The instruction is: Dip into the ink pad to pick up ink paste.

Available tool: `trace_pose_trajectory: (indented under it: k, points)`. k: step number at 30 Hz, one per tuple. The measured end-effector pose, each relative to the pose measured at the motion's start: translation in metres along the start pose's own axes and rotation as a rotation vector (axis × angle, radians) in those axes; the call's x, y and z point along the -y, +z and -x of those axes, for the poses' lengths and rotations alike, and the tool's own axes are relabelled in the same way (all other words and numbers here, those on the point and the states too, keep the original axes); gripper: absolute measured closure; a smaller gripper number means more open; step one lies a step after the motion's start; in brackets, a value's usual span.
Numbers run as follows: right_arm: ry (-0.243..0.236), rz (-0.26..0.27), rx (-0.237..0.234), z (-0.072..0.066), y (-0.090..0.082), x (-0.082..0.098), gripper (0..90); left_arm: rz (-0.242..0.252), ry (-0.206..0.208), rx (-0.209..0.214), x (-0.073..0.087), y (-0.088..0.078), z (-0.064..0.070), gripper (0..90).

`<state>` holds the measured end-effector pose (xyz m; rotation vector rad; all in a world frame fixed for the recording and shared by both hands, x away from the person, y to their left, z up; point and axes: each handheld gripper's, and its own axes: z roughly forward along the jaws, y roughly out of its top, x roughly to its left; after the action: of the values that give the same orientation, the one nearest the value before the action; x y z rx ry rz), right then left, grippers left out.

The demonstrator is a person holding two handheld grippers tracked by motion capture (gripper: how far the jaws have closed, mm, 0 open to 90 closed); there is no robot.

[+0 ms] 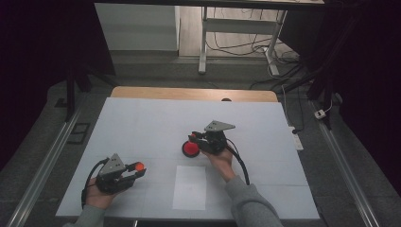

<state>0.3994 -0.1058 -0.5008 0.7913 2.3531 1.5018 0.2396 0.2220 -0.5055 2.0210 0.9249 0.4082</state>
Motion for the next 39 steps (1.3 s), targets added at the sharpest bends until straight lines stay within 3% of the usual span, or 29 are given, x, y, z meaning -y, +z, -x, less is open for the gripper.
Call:
trace_pose_trajectory:
  k: [20, 39]
  points:
    - [0.024, 0.027, -0.047, -0.003, -0.019, 0.002, 73.5, -0.005, -0.002, -0.001, 0.0, 0.002, -0.001, 65.4]
    - [0.01, 0.053, -0.073, -0.009, -0.045, 0.006, 73.5, -0.005, -0.003, -0.001, 0.0, 0.002, -0.002, 65.4]
